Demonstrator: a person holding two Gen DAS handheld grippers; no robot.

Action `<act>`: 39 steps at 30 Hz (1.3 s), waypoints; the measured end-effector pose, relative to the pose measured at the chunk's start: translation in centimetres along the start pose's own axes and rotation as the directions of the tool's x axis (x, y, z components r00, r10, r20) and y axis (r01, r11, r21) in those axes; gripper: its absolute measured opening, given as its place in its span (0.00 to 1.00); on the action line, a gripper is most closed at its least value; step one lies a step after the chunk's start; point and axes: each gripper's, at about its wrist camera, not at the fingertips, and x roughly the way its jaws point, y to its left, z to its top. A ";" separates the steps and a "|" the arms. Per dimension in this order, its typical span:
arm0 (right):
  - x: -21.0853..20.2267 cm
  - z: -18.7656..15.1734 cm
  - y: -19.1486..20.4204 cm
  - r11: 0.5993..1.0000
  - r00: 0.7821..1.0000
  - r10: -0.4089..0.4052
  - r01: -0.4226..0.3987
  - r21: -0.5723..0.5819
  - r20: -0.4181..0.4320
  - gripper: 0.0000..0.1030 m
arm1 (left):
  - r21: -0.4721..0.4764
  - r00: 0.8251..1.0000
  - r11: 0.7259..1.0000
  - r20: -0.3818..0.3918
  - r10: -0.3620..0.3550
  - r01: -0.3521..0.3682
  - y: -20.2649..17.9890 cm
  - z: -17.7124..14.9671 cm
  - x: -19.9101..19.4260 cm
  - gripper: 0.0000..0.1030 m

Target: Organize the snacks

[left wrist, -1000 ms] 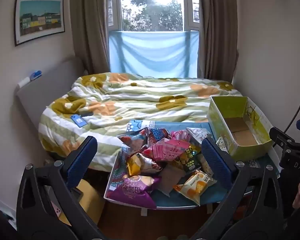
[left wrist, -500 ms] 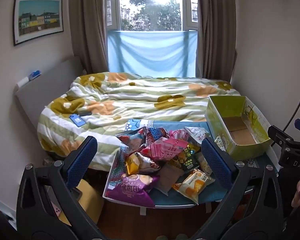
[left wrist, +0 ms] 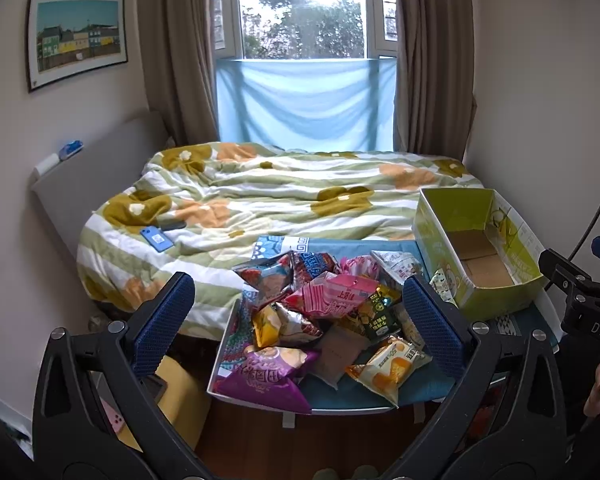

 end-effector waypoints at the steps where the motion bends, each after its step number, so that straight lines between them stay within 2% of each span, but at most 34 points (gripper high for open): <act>1: -0.2 0.0 0.0 1.000 1.000 0.001 -0.001 0.000 0.001 1.00 | 0.000 1.000 1.000 -0.001 -0.001 0.001 0.0 -0.1 0.0 1.00; 39: -0.3 0.2 0.2 1.000 1.000 0.010 -0.010 0.011 -0.003 1.00 | 0.004 1.000 1.000 -0.023 -0.002 0.003 -0.7 -0.4 0.4 0.99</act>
